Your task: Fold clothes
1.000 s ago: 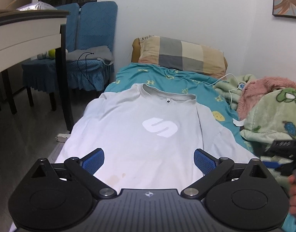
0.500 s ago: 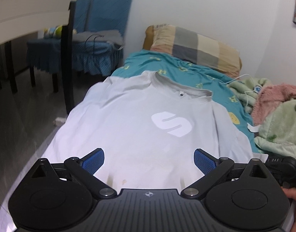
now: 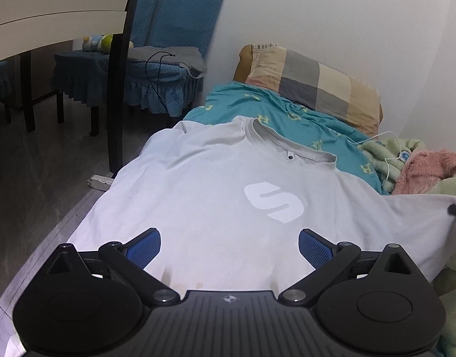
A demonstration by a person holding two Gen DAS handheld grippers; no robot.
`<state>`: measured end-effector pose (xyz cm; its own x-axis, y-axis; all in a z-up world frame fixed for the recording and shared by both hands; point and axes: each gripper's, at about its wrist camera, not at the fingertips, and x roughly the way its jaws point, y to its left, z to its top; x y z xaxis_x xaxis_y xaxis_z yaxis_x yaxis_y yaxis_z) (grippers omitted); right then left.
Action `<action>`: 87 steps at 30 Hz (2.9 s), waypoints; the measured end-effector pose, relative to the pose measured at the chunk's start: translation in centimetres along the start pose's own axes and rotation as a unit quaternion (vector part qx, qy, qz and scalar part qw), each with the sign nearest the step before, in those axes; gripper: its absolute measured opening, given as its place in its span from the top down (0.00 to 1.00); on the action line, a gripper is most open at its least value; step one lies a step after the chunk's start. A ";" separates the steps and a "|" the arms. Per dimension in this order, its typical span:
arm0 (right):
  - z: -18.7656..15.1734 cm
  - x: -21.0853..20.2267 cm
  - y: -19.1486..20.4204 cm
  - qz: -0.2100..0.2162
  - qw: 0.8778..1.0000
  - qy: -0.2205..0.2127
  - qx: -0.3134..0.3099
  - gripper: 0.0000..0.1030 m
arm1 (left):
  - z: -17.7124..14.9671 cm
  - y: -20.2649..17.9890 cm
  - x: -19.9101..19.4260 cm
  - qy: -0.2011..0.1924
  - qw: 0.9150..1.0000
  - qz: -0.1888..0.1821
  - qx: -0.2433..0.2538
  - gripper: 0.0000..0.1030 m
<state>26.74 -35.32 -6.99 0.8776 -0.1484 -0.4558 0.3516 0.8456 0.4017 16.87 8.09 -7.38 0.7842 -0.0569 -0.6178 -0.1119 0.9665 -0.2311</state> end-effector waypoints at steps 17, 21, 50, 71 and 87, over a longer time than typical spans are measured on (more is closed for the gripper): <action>-7.5 -0.1 19.2 0.072 0.993 0.047 -0.086 0.93 | 3.0 4.3 -2.5 -0.045 0.998 0.045 -0.005 0.03; -12.9 2.6 23.7 0.109 0.984 0.091 -0.104 0.93 | 3.8 7.0 -2.5 -0.047 0.996 0.064 -0.042 0.03; -9.9 -16.0 7.3 0.137 0.977 0.152 -0.064 0.51 | -0.9 1.4 -0.1 0.008 1.000 -0.013 -0.005 0.11; -7.2 -10.2 -2.0 0.091 0.983 0.154 0.041 0.50 | -1.7 -18.9 15.2 0.023 0.992 -0.035 0.119 0.49; -7.5 -9.8 -1.7 0.102 0.978 0.174 0.049 0.50 | -1.1 -11.9 9.7 0.010 0.996 -0.074 0.043 0.99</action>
<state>15.13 -31.44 -9.20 0.7749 0.2160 -0.5940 0.2258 0.7831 0.5794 25.16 -4.20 -11.45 0.7762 -0.2043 -0.5965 0.0576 0.9651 -0.2555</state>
